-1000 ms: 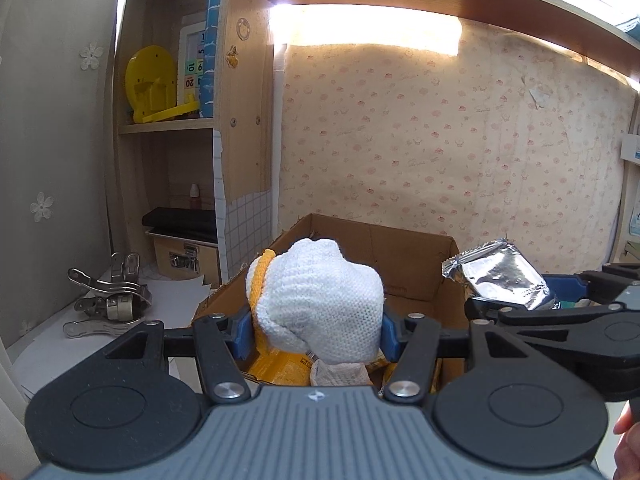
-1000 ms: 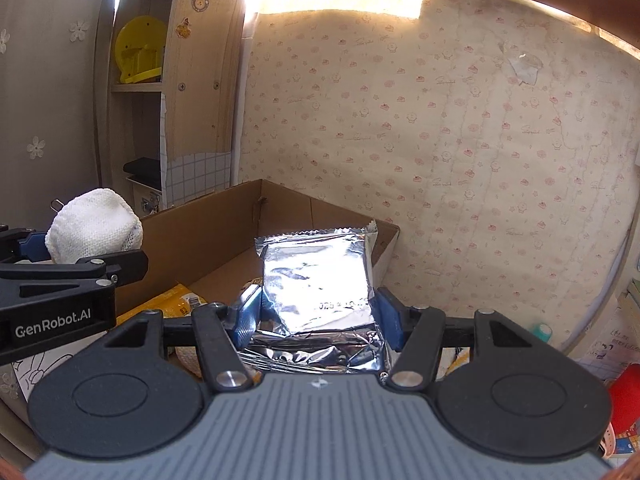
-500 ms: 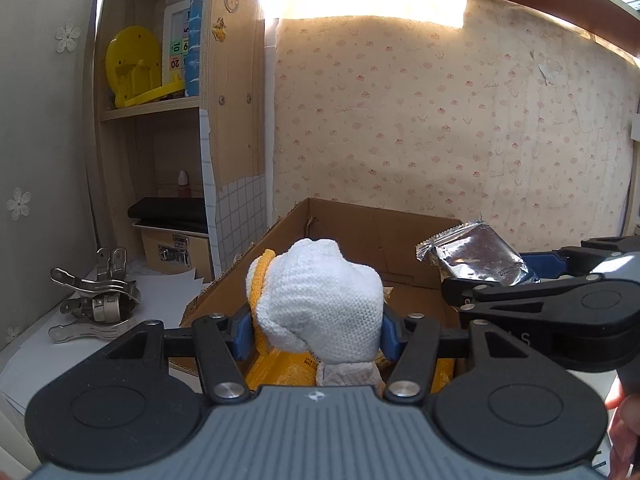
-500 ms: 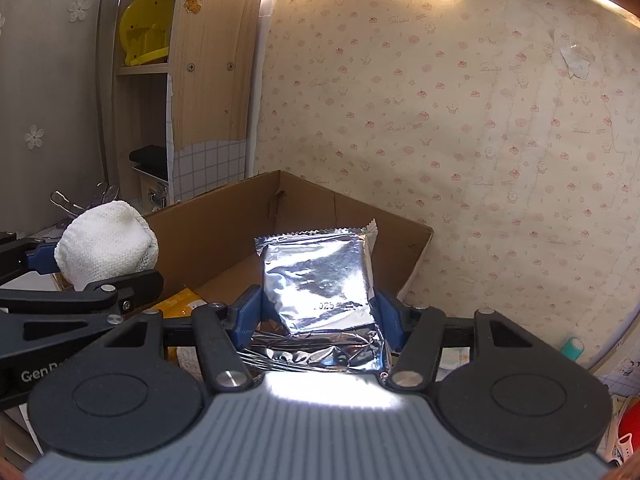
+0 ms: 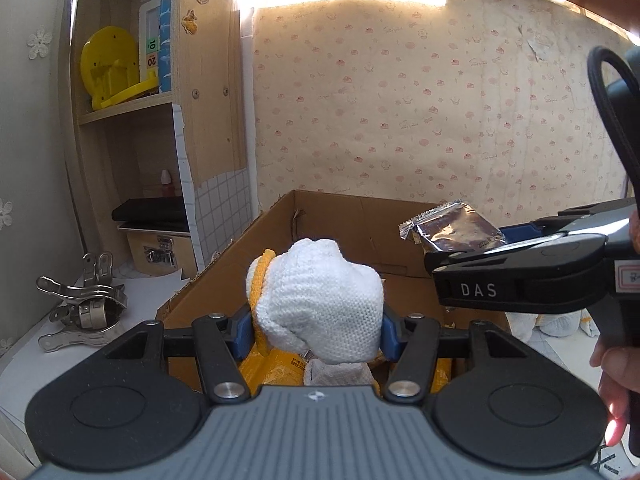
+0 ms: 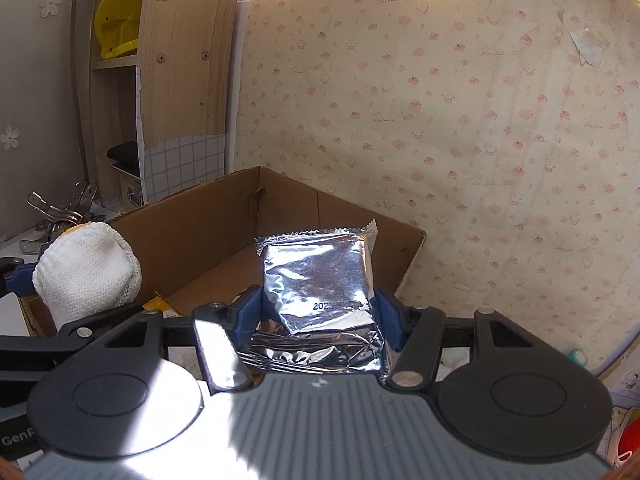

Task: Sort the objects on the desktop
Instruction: 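Carry the foil packet and glove into the box and open both grippers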

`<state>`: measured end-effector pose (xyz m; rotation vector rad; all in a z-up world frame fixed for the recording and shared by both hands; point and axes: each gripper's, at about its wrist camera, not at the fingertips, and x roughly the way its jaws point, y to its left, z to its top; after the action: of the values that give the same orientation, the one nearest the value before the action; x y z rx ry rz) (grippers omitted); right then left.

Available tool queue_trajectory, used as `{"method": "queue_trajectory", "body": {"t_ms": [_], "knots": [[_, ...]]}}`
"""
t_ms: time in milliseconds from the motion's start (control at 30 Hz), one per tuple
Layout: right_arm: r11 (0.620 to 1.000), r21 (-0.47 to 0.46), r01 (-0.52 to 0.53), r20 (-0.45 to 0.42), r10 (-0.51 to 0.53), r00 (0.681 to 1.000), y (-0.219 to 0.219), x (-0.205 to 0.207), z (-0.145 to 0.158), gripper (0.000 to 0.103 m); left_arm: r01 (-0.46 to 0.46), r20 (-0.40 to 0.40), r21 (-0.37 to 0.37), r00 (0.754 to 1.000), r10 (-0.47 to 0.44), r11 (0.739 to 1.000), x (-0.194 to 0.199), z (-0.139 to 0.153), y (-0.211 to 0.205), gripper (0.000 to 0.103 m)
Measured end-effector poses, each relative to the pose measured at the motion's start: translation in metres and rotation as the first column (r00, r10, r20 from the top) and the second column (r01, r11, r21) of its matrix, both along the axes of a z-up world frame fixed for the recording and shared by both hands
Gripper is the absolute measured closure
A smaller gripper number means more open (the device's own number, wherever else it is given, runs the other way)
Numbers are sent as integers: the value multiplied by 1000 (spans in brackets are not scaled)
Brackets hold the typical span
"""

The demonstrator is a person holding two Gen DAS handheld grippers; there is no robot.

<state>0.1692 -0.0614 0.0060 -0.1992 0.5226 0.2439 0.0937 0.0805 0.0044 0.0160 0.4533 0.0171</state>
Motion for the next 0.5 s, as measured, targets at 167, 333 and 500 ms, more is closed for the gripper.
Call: {"method": "queue_trajectory", "body": {"t_ms": [167, 333, 500], "knots": [[1000, 9, 2, -19, -1, 1000, 3, 11, -3, 44, 4, -11, 9, 1000, -4, 1000, 3, -3, -3, 43], [1000, 1, 0, -33, 0, 999, 9, 22, -4, 44, 6, -26, 9, 1000, -6, 1000, 7, -7, -5, 42], [1000, -1, -5, -60, 4, 998, 13, 34, -7, 44, 10, -38, 13, 999, -10, 1000, 11, -10, -8, 42]]}}
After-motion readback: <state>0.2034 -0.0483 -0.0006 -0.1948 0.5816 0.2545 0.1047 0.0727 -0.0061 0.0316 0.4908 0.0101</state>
